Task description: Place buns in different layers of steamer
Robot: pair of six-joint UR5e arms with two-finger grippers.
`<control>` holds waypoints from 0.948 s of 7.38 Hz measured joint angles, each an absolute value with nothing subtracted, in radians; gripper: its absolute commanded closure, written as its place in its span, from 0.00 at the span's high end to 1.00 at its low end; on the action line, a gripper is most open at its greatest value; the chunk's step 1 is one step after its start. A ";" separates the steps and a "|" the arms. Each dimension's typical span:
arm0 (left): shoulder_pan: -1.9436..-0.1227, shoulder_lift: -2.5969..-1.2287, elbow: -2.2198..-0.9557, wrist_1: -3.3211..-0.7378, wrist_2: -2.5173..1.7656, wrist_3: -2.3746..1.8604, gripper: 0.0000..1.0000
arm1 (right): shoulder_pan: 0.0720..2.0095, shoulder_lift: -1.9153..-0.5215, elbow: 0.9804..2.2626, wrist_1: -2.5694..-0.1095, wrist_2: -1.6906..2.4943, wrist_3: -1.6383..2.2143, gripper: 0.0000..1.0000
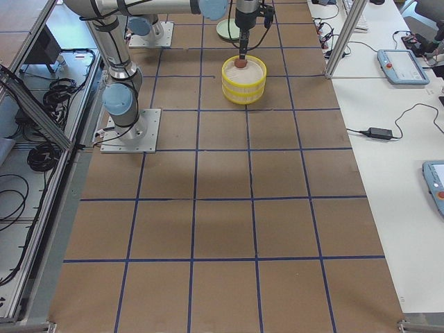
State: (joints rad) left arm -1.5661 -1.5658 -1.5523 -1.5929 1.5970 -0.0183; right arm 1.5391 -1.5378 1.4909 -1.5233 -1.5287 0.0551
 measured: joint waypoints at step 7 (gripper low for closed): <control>-1.576 -1.549 -1.568 -1.665 1.517 -0.074 1.00 | 1.607 -1.512 1.489 -1.509 -1.556 0.058 0.99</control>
